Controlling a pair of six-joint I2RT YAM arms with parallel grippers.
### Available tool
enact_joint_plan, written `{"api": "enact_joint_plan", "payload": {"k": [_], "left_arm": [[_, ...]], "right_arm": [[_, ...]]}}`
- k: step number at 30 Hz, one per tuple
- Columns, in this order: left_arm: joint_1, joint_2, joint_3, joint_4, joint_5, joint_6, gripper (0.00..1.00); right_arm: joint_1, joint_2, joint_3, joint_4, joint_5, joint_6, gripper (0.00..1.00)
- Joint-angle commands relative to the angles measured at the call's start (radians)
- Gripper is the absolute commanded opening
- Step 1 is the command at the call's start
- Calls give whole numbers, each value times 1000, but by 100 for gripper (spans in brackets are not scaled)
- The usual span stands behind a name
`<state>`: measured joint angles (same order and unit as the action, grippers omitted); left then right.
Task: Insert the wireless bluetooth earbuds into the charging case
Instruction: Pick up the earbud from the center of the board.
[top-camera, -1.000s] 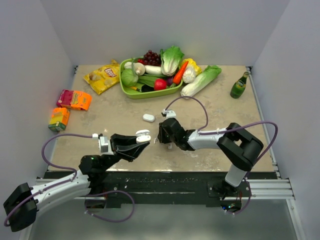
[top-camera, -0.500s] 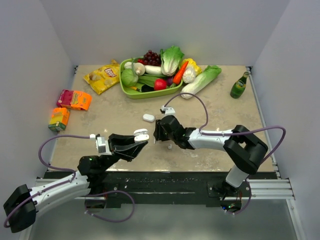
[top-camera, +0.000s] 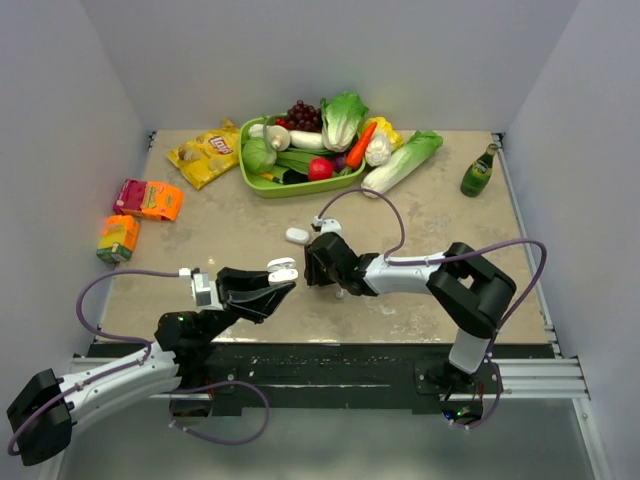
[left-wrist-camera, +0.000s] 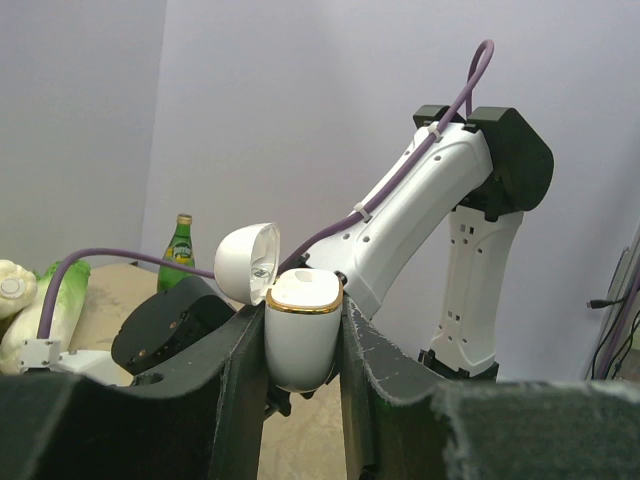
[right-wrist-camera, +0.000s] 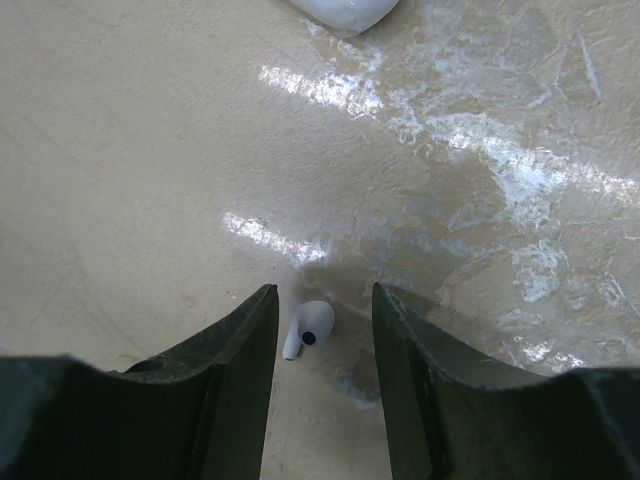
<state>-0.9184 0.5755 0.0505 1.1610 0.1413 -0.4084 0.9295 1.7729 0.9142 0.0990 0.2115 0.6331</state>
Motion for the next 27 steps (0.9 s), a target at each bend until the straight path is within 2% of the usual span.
{"api": "enact_joint_plan", "payload": {"k": [1,7,14,27], "left_arm": [[-4,3,-233,52,-6,-3,0],[-4,4,-227,48,-3,-3,0],[-4,3,-227,46,-8,-7,0],[-4,-43,-227,5,-19,-9,0]], "right_arm": [[9,19,31,-8,-12,-13,45],[26,37,49,-51,15,-33,43],[69,80,91,-145,132,-52,42],[88,115,80,-208,216,-1,41]]}}
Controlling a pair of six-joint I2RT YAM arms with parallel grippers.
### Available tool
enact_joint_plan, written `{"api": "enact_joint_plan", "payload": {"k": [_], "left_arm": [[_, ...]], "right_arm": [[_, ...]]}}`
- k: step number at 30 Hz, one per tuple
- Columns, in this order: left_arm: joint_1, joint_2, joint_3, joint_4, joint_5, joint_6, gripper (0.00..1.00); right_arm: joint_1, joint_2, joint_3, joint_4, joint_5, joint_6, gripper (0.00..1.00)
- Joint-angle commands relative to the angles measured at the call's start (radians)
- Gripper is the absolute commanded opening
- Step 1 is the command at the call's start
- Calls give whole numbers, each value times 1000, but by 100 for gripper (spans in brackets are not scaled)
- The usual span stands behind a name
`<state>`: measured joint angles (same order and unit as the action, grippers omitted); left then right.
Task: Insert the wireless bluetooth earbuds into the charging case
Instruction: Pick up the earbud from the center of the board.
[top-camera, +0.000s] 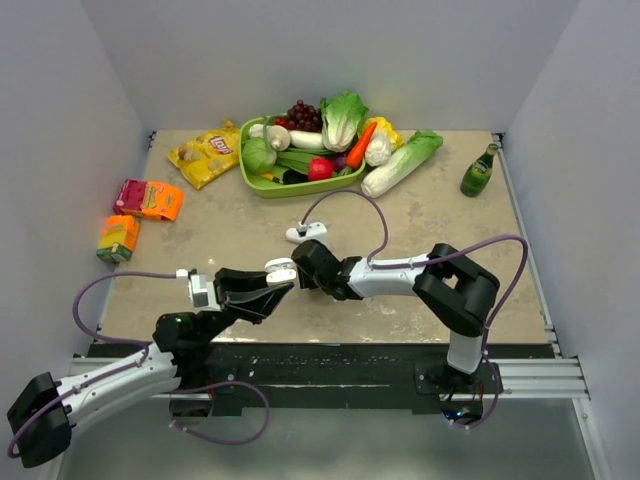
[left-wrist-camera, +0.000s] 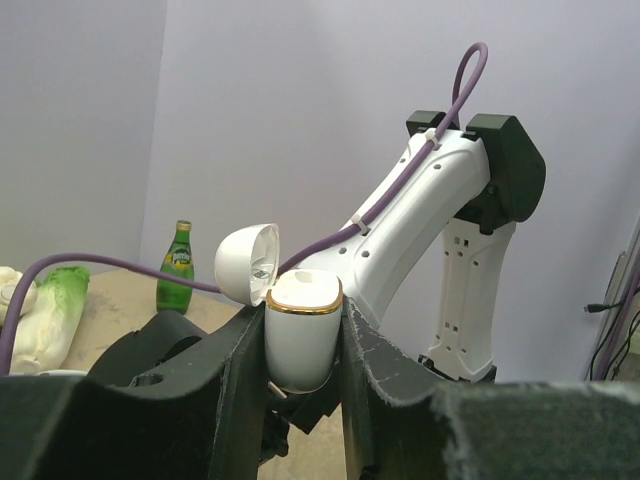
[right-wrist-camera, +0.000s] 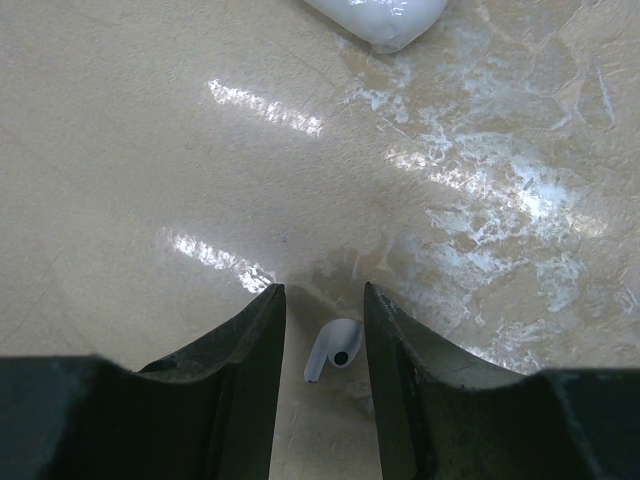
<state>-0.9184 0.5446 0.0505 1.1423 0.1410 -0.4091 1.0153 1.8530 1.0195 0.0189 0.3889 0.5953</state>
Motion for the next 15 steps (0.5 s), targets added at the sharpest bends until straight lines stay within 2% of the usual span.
{"api": "enact_joint_plan", "payload": {"k": [1,15], "left_arm": [[-4,-12,-227,22,-20,-8,0],[-4,-15,-232,22,-17,-22,0]], "right_arm": [[3,35,-29,-131,44,41,41],[65,28,-35,-189,82,101,41]]}}
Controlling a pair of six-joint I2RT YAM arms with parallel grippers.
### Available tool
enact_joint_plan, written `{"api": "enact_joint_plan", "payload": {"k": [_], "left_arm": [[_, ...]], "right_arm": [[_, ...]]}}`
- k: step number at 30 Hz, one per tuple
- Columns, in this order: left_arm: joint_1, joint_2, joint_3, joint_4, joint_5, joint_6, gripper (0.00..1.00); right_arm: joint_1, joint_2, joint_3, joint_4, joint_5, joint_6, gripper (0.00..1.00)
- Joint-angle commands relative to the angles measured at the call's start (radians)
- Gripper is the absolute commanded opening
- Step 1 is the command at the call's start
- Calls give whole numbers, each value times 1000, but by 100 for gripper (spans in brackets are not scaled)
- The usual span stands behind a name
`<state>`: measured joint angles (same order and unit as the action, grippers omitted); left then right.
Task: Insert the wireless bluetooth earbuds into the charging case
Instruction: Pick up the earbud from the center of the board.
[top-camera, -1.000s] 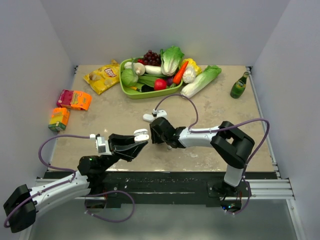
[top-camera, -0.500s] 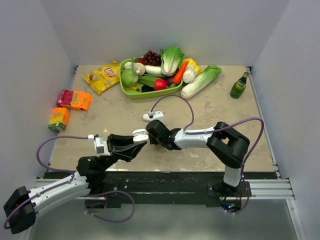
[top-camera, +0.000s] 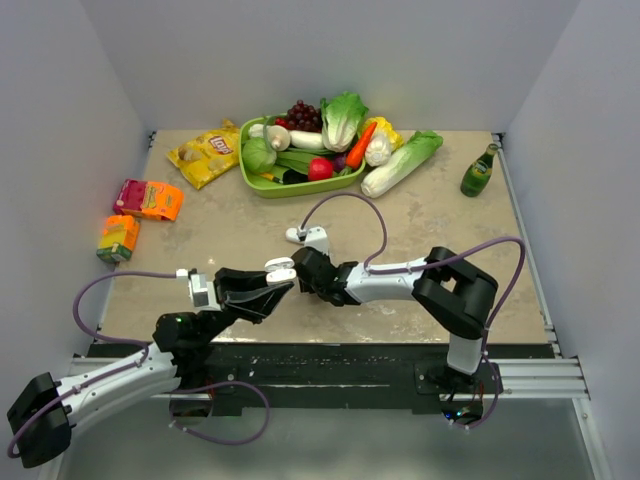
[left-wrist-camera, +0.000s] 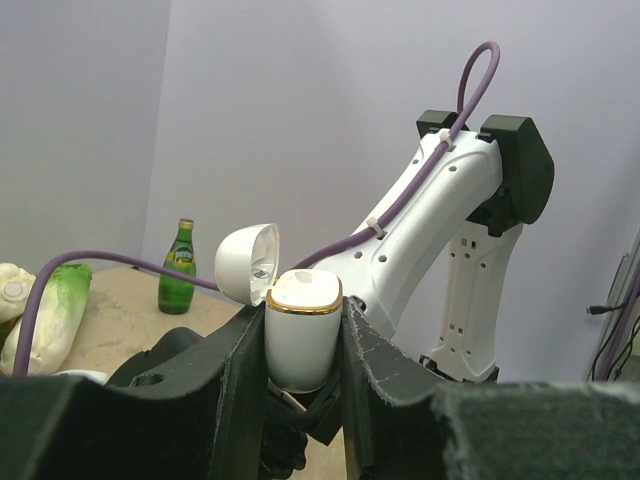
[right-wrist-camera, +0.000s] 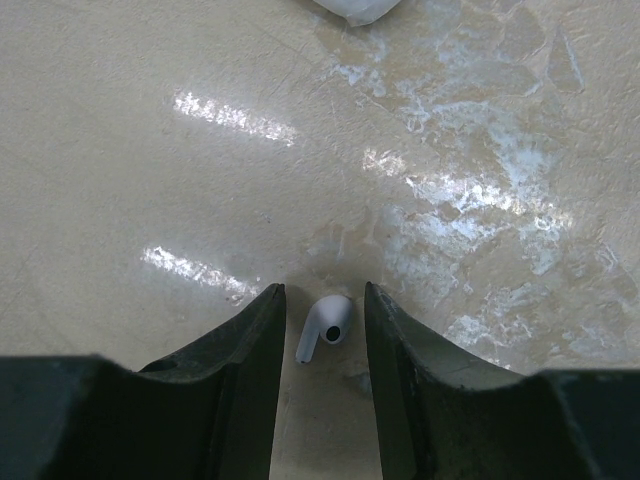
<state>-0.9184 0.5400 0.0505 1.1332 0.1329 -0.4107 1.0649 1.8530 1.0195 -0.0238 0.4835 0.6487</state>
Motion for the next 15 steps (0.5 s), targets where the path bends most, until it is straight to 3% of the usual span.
{"api": "enact_joint_plan", "payload": {"k": [1,15], "left_arm": [[-4,-14,-235,31,-7,-23,0],[-4,-25,-244,31,-10,-27,0]], "right_arm": [[14,28,-36,-146,-13,48,41],[15,40,-10,-177,-71,25,34]]}}
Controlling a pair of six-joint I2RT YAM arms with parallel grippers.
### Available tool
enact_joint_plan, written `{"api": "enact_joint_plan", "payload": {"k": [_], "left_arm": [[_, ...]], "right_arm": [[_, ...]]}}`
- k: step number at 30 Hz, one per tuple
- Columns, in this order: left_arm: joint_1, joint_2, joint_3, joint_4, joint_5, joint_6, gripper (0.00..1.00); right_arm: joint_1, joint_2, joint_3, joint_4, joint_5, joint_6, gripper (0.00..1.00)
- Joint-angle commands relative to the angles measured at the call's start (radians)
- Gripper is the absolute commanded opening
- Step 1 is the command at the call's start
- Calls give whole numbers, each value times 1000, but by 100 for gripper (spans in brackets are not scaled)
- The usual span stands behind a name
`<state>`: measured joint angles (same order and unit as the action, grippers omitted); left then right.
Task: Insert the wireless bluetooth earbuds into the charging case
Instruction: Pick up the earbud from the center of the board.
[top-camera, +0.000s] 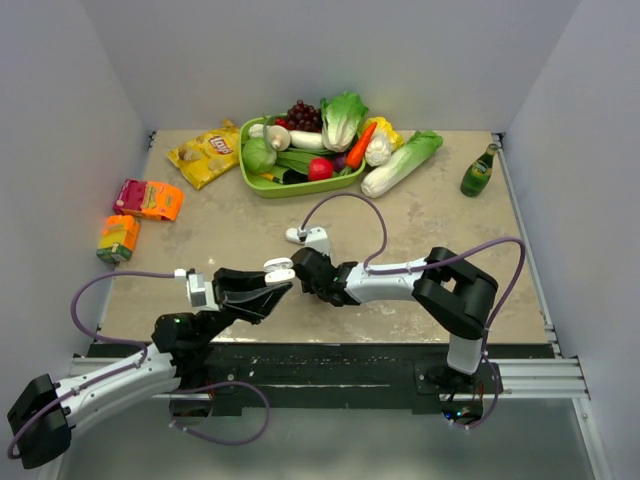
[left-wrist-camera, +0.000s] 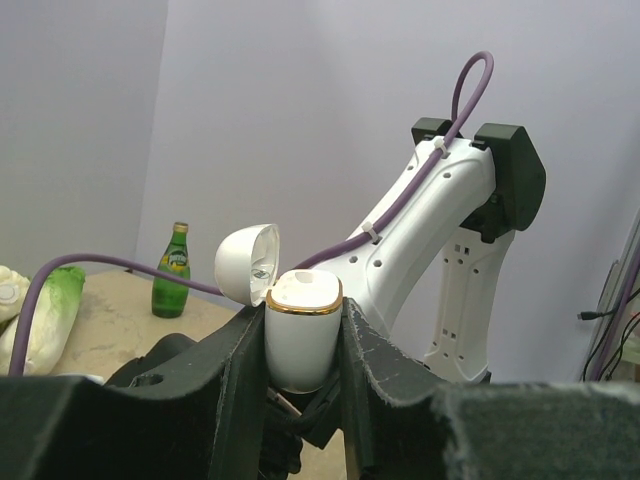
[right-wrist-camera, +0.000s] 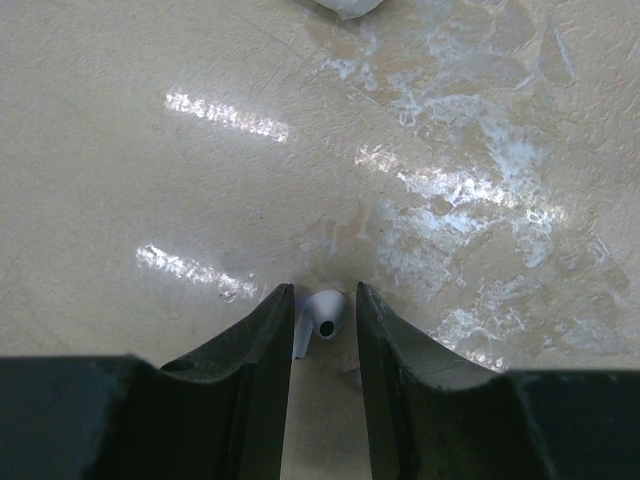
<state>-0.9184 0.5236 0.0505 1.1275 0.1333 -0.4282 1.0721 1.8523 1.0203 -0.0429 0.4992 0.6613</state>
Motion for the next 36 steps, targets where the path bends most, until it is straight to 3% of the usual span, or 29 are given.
{"api": "enact_joint_plan", "payload": {"k": [1,11,36], "left_arm": [[-4,-7,-241,37,-11,-9,0],[-4,26,-239,60,-12,-9,0],[-4,33,-241,78,-6,-7,0]], "right_arm": [[8,45,-6,-163,-91,8,35],[6,81,89,-290,-163,-55,40],[-69,150,187,-351,-226,-117,44]]}}
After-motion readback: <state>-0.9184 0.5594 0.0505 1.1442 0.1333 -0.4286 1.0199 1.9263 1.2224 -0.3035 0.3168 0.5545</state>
